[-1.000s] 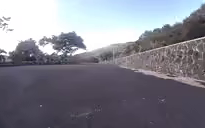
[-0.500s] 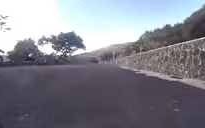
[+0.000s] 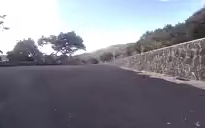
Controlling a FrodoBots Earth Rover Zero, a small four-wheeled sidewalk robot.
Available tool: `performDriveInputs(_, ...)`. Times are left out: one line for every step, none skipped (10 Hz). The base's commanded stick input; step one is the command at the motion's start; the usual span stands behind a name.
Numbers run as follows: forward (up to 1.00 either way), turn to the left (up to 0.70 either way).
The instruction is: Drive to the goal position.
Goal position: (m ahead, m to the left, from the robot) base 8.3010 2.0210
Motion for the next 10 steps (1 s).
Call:
performDriveInputs(0.7,0.0)
performDriveInputs(0.7,0.0)
performDriveInputs(0.7,0.0)
performDriveInputs(0.7,0.0)
performDriveInputs(0.7,0.0)
performDriveInputs(0.7,0.0)
performDriveInputs(0.7,0.0)
performDriveInputs(0.7,0.0)
performDriveInputs(0.7,0.0)
performDriveInputs(0.7,0.0)
